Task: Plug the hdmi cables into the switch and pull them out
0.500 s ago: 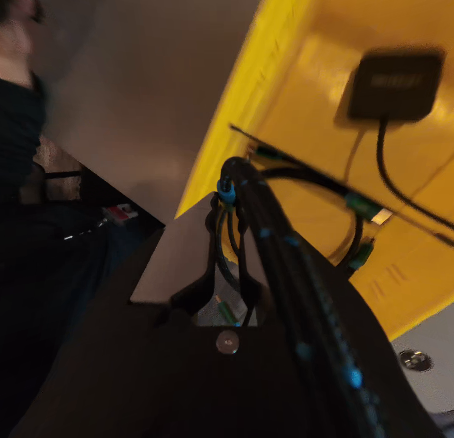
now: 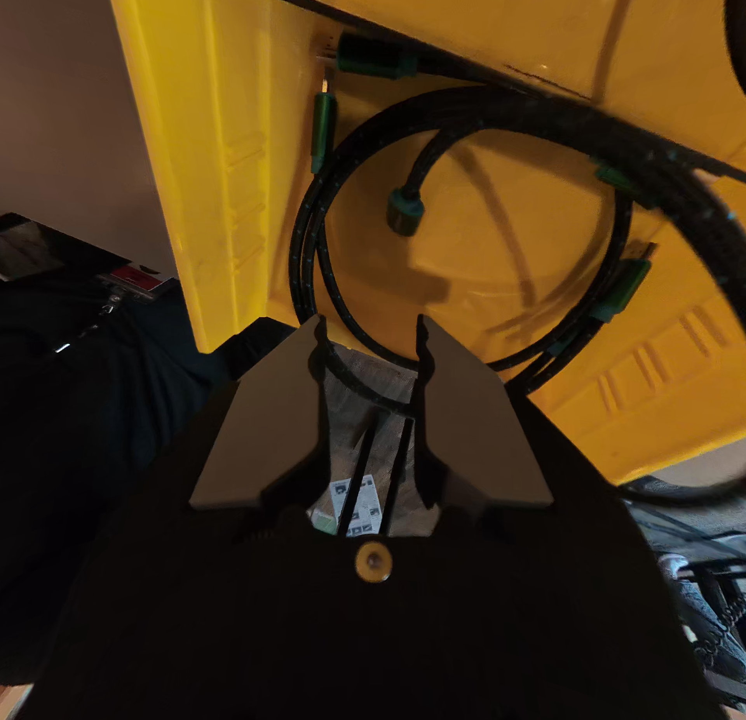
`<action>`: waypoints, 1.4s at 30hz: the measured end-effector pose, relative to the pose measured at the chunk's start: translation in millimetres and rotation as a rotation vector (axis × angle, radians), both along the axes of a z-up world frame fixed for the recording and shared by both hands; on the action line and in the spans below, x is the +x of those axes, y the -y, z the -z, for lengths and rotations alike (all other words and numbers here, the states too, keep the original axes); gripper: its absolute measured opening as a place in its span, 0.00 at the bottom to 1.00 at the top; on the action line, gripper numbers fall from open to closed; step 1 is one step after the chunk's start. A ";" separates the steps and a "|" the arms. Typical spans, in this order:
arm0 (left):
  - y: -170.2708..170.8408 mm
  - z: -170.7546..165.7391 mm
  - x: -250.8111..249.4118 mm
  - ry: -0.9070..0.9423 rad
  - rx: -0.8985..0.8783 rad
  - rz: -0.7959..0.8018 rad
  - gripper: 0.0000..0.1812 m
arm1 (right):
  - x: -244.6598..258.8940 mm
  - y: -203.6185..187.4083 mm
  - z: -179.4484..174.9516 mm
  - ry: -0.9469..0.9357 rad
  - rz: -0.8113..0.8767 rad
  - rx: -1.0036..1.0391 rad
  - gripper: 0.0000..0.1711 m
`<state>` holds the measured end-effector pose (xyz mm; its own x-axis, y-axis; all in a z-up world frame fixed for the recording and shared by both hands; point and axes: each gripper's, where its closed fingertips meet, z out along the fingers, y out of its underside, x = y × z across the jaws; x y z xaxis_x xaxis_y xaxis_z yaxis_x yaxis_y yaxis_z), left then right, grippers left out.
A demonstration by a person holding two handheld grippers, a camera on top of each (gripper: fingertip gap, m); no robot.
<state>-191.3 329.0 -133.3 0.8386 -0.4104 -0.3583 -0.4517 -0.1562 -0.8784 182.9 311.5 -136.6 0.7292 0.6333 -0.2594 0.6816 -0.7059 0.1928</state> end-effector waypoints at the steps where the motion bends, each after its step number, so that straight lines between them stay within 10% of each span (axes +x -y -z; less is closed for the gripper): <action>1: 0.2 -0.5 -0.5 0.003 0.000 -0.001 0.12 | 0.6 -1.2 -3.4 -0.001 -0.005 0.017 0.24; 11: 0.4 -2.0 0.9 0.011 0.003 0.005 0.12 | 16.7 34.4 -54.8 -0.184 -0.122 0.209 0.19; 19: 1.3 -2.9 2.1 0.018 0.005 0.008 0.12 | -0.7 125.7 5.0 -0.368 -0.247 0.418 0.28; 26: 2.3 1.3 3.6 0.002 -0.004 0.010 0.12 | 6.8 115.9 70.8 -0.188 -0.354 0.649 0.26; 29: 3.3 2.4 2.8 0.005 -0.006 0.008 0.12 | 12.1 105.7 71.7 -0.167 -0.389 0.696 0.10; 42: 3.4 0.8 4.6 0.010 -0.003 0.015 0.12 | 8.6 79.0 -58.4 -0.405 -0.251 0.670 0.02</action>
<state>-186.7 325.5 -134.0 0.8358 -0.4243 -0.3485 -0.4452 -0.1523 -0.8824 191.6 232.4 -78.2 0.4760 0.8792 0.0190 0.7609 -0.4009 -0.5101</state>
